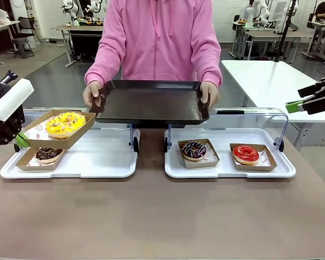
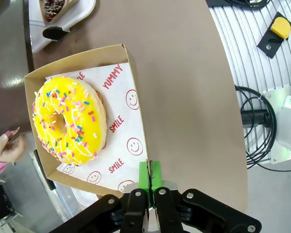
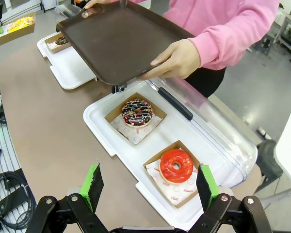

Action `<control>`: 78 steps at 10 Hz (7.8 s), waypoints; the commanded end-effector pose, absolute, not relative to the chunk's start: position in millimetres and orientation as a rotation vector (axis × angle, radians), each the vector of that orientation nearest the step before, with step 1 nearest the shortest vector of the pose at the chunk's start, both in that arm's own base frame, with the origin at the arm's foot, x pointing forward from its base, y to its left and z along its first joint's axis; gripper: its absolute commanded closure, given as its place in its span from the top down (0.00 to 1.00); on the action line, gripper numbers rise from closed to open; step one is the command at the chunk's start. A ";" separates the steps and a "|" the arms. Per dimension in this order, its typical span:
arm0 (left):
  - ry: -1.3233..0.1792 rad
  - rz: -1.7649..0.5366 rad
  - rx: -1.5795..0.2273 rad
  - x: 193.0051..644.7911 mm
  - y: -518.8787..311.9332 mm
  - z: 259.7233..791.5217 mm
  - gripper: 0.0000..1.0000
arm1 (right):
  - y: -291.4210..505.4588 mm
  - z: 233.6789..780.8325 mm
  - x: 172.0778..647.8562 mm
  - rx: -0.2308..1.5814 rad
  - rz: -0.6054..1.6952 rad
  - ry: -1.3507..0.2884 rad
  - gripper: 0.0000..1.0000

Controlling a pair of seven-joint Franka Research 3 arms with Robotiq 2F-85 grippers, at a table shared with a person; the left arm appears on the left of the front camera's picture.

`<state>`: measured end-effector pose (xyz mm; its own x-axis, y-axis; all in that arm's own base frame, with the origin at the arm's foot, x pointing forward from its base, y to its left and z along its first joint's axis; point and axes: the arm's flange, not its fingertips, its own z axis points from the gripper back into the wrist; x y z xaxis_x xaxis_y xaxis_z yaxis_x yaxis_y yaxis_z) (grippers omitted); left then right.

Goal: Provide the desired donut to the person.
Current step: Place the picked Paper togo box onto the Handle tray extended by the person, then pick up and lift the Paper togo box containing the Donut pointed at by the person.

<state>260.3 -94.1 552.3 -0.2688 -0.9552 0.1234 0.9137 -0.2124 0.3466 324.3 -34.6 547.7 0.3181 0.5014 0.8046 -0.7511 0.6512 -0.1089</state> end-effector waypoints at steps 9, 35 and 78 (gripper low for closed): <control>-0.460 -1.650 0.063 357.3 -224.9 612.7 0.01 | -34.4 546.5 325.2 0.310 0.846 -0.925 1.00; -0.212 -1.529 0.145 497.2 -255.5 559.5 1.00 | -34.4 546.5 325.2 0.310 0.846 -0.925 1.00; -0.864 -1.049 -0.469 331.3 87.7 485.5 1.00 | -34.4 546.5 325.2 0.310 0.846 -0.925 1.00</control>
